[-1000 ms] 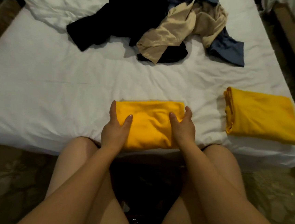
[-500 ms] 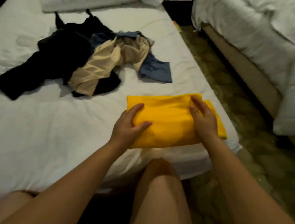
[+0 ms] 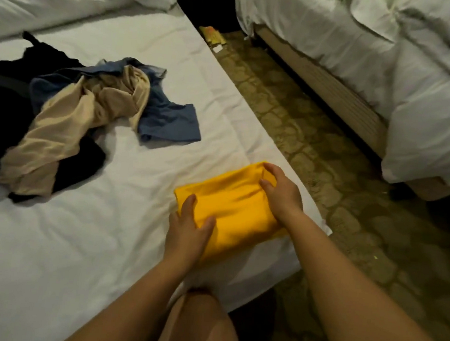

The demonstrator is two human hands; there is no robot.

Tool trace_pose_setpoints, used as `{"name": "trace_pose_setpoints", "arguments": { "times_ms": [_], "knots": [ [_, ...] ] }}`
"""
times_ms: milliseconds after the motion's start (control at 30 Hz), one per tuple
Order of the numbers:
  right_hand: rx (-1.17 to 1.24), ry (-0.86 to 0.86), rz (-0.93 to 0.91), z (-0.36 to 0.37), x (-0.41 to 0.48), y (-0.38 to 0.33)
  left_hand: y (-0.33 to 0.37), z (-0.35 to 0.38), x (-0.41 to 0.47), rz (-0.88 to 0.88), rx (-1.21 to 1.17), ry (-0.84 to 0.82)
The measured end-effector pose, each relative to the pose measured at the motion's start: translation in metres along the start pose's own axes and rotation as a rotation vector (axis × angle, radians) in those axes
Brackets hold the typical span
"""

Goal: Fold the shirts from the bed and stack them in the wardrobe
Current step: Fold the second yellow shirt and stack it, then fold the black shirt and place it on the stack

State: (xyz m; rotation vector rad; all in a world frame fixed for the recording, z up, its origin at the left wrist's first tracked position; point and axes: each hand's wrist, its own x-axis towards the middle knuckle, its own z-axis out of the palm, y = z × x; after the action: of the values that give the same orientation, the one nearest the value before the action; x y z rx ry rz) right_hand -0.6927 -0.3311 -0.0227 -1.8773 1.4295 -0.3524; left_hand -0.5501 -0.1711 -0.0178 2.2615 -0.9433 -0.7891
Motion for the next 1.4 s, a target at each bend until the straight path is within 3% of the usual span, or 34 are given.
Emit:
{"name": "trace_pose_setpoints", "arguments": {
  "times_ms": [167,300,367,467,533,600,700,833,1100,1400],
  "knots": [
    [-0.125,0.177,-0.038,-0.001,-0.001,-0.002,0.010,0.010,-0.003,0.079,0.083,0.113],
    [-0.303,0.249,-0.058,0.004,-0.004,-0.001,0.004,0.015,0.005,0.156,0.432,0.246],
    [-0.394,0.272,-0.201,0.015,-0.011,-0.011,0.003,0.015,0.012,0.277,0.535,0.209],
    [-0.589,0.098,-0.367,0.043,-0.022,-0.013,-0.006,0.020,0.022,0.262,0.610,0.068],
    [-0.657,-0.078,-0.268,0.053,-0.020,0.000,-0.005,0.020,0.026,0.198,0.625,-0.027],
    [-0.674,-0.102,-0.227,0.052,-0.013,0.005,0.002,0.014,0.026,0.184,0.671,-0.140],
    [-0.736,-0.130,-0.210,0.043,-0.017,-0.009,-0.002,-0.001,0.019,0.205,0.675,-0.143],
    [-0.768,-0.108,-0.194,0.028,-0.041,-0.036,-0.023,-0.043,-0.006,0.185,0.673,-0.041],
    [-0.677,0.028,-0.387,0.036,-0.113,-0.125,-0.055,-0.134,-0.072,0.195,0.636,0.164],
    [-0.599,0.016,-0.563,0.101,-0.166,-0.213,-0.107,-0.225,-0.121,0.122,0.633,0.335]
  ]
}}
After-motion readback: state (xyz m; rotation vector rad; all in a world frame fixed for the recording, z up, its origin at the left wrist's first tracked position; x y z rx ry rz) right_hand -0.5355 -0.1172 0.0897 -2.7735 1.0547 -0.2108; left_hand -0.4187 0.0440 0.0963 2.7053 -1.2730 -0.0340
